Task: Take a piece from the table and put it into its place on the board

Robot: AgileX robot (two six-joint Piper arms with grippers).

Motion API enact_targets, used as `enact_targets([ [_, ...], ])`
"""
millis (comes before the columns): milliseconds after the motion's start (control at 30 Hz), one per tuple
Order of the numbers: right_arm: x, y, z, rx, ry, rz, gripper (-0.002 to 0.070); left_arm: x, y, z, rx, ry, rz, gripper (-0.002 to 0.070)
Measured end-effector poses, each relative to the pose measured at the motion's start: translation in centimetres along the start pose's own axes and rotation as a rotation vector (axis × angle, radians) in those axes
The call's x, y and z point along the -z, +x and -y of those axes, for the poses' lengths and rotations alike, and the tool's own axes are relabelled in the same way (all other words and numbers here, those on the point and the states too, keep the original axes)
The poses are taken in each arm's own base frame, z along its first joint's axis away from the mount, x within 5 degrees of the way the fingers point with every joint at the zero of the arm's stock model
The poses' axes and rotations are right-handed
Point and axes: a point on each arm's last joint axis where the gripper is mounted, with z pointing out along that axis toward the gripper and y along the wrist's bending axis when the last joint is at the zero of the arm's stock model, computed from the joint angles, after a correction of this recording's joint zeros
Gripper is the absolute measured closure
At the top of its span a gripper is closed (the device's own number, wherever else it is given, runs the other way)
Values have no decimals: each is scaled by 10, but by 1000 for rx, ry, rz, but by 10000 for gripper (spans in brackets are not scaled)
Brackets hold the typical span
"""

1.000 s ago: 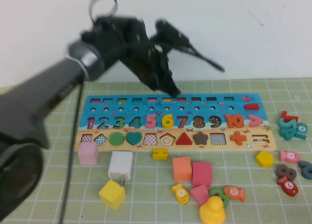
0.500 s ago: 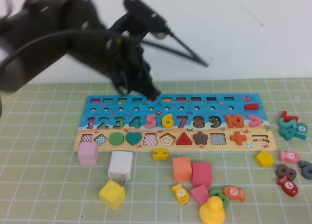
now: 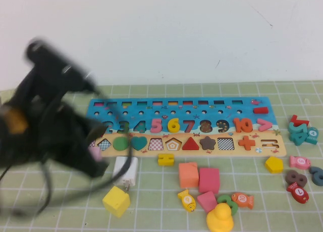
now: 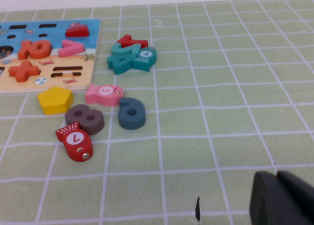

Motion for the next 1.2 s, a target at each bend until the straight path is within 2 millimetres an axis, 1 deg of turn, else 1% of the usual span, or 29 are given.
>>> enact_targets([
  [100,0,0,0,0,0,0,678,18,22,7,25,-3,15,676],
  [267,0,0,0,0,0,0,678,49,49,16,54,-5,57,676],
  [500,0,0,0,0,0,0,678,93,82,27,113,-1,-16,676],
  [667,0,0,0,0,0,0,678,125,105,30,158,-63,-29,676],
  [733,0,0,0,0,0,0,678,132,117,30,177,-100,-12,676],
  [833,0,0,0,0,0,0,678,133,137,30,214,-146,28,676],
  [967,0,0,0,0,0,0,678,127,160,31,256,-184,132,676],
  [1033,0,0,0,0,0,0,678,121,171,31,261,-205,198,676],
  [1200,0,0,0,0,0,0,678,95,198,30,246,-274,359,676],
])
